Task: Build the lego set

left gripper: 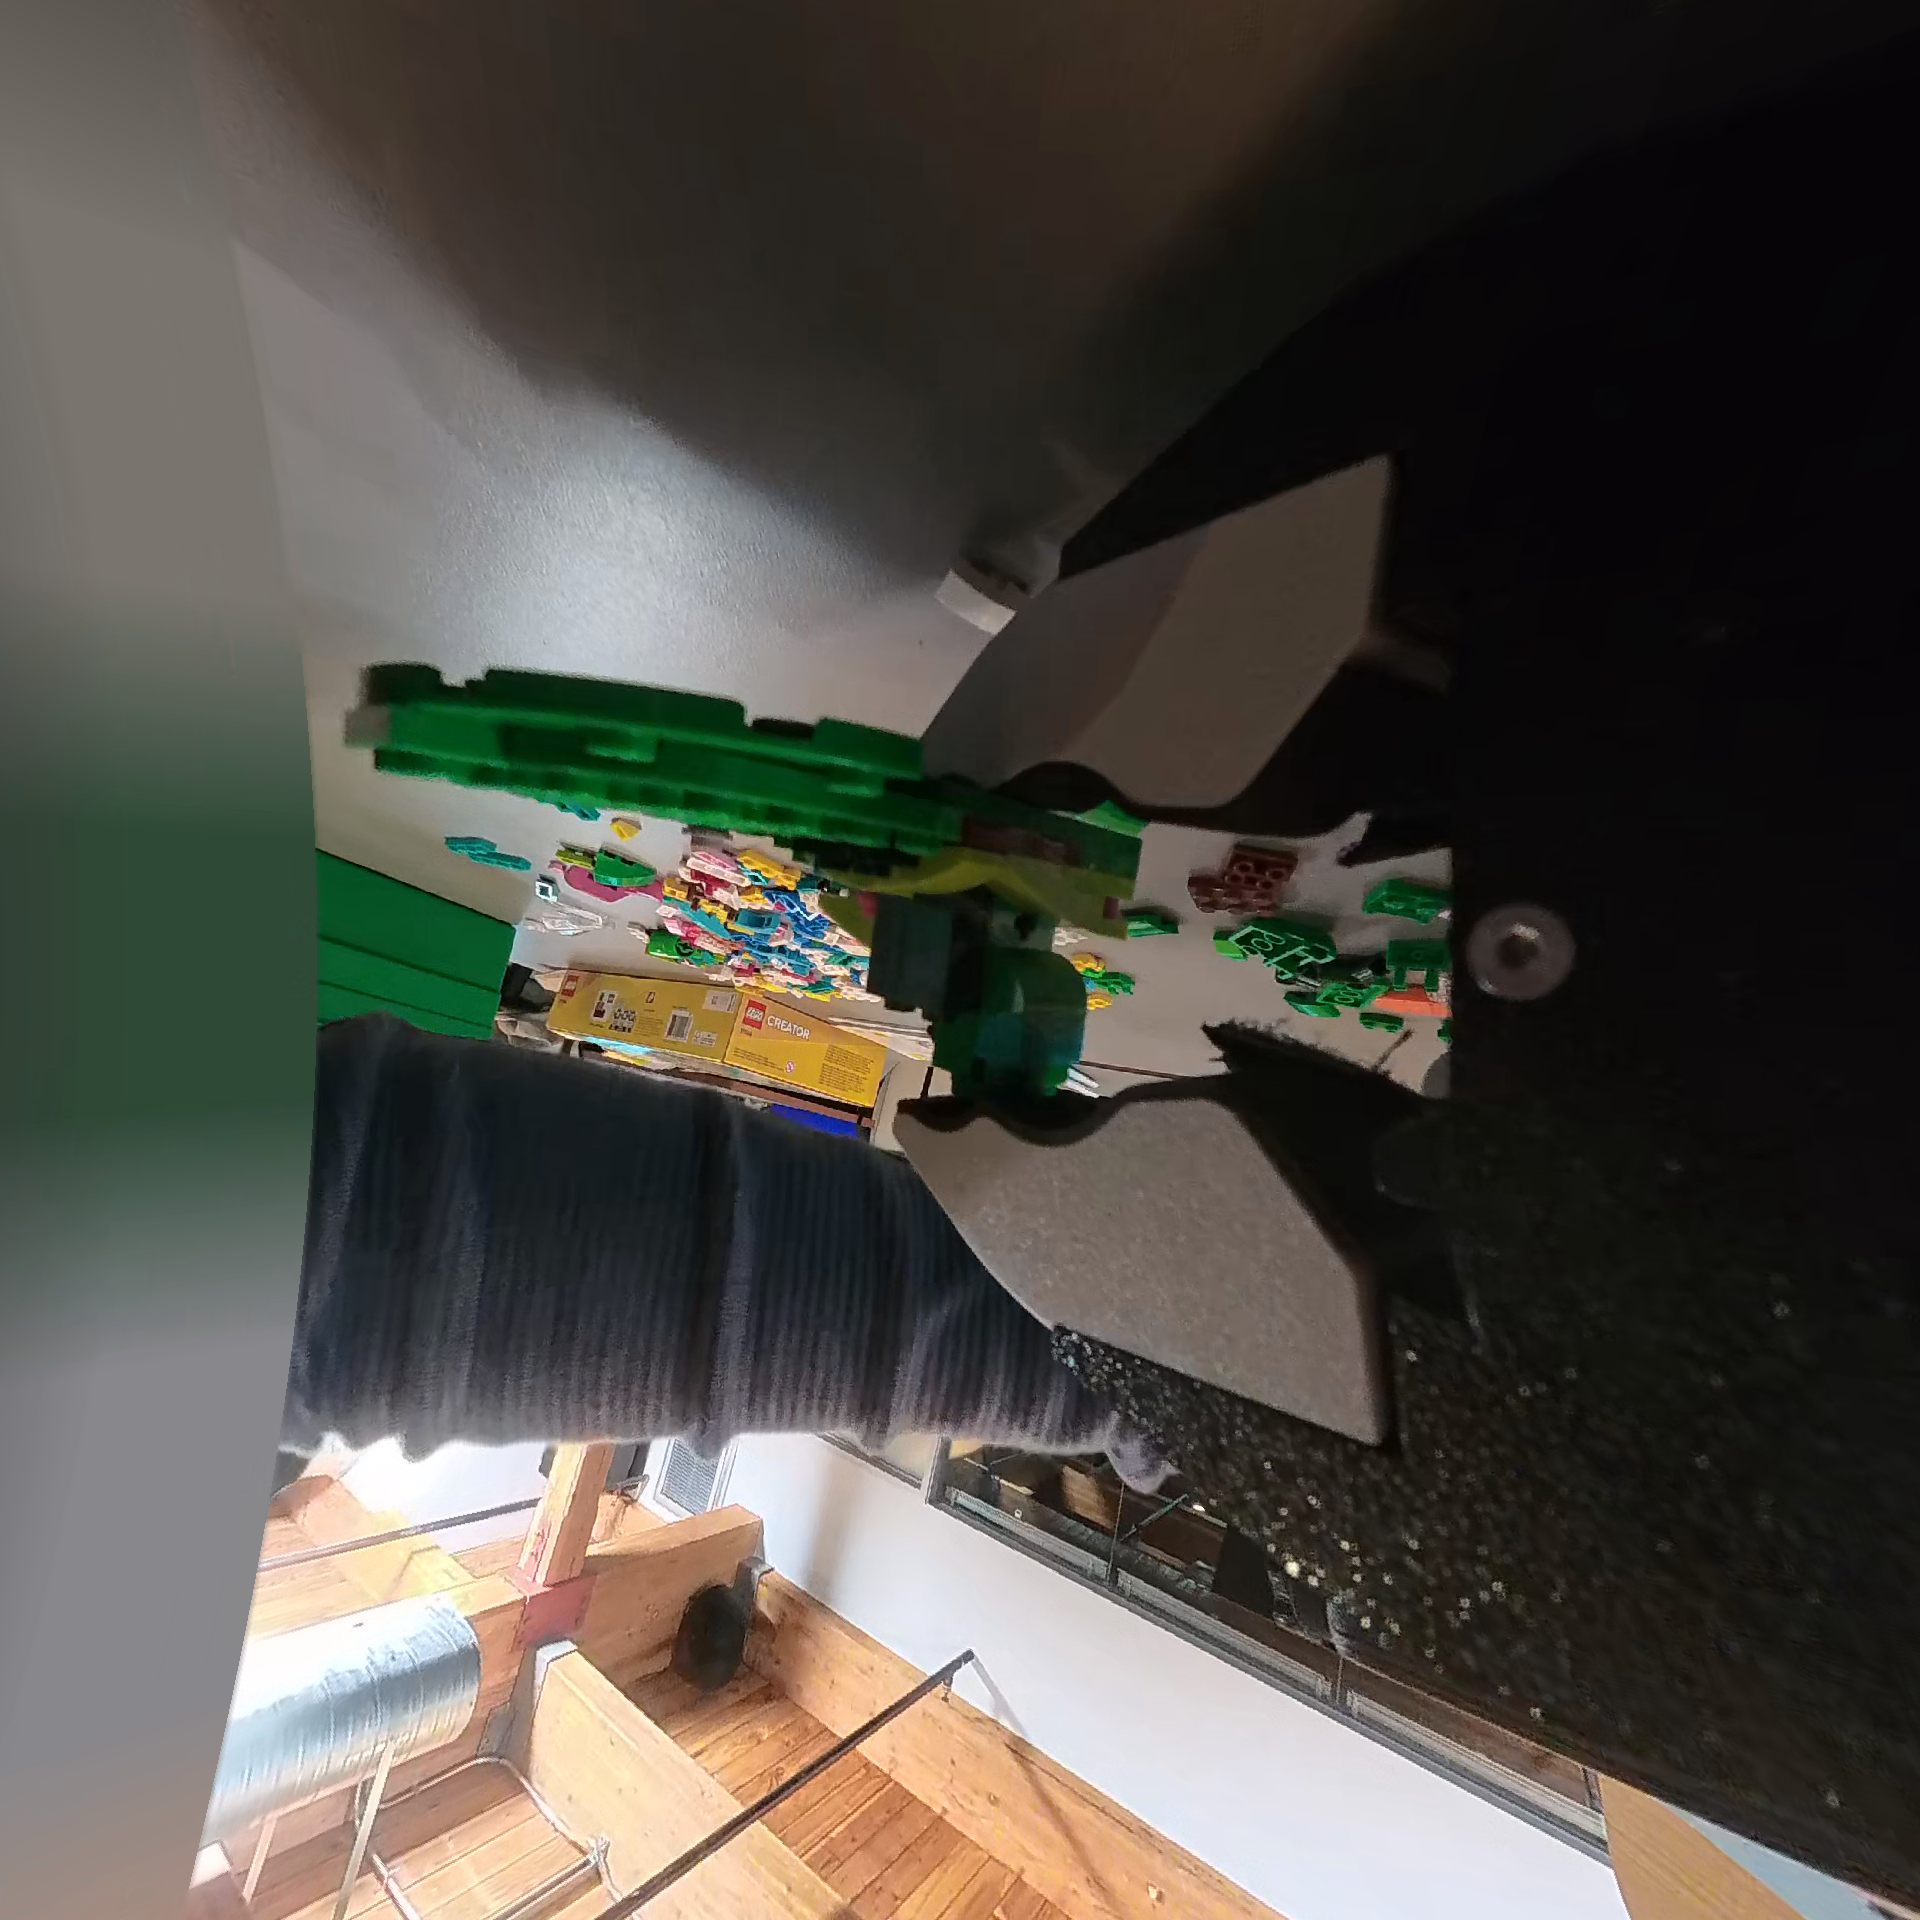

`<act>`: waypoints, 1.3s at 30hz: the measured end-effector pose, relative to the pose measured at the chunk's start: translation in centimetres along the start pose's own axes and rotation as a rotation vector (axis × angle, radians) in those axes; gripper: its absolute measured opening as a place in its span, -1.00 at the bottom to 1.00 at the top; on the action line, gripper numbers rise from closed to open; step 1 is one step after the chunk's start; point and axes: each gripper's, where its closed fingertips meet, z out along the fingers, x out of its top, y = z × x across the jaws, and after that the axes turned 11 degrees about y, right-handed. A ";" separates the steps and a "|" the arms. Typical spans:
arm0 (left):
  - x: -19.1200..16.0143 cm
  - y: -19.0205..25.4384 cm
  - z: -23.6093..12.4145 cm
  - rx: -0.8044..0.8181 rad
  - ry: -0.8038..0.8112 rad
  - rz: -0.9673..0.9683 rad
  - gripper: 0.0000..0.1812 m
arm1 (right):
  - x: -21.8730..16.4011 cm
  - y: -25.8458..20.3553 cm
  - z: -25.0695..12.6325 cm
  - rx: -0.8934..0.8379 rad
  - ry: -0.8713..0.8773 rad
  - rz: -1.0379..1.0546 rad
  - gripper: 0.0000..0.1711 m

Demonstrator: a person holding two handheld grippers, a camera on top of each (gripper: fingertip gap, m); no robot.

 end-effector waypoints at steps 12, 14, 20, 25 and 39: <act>-0.2 0.1 0.0 -0.009 -0.004 0.006 -0.43 | -0.3 0.0 -0.1 0.193 -0.081 -0.257 -0.68; -0.2 0.1 0.0 -0.011 -0.005 0.006 -0.43 | -0.4 0.1 -0.1 0.222 -0.110 -0.302 -0.68; -0.3 0.1 0.0 -0.012 -0.007 0.003 -0.43 | -0.1 0.6 0.3 0.263 -0.155 -0.378 -0.77; -0.4 0.1 0.0 -0.010 -0.008 -0.006 -0.43 | -0.1 0.3 0.4 0.254 -0.130 -0.343 -0.92; -0.9 -1.0 -0.1 0.050 -0.041 0.008 -0.43 | 0.1 -6.2 -9.0 -0.158 0.416 -0.006 -0.92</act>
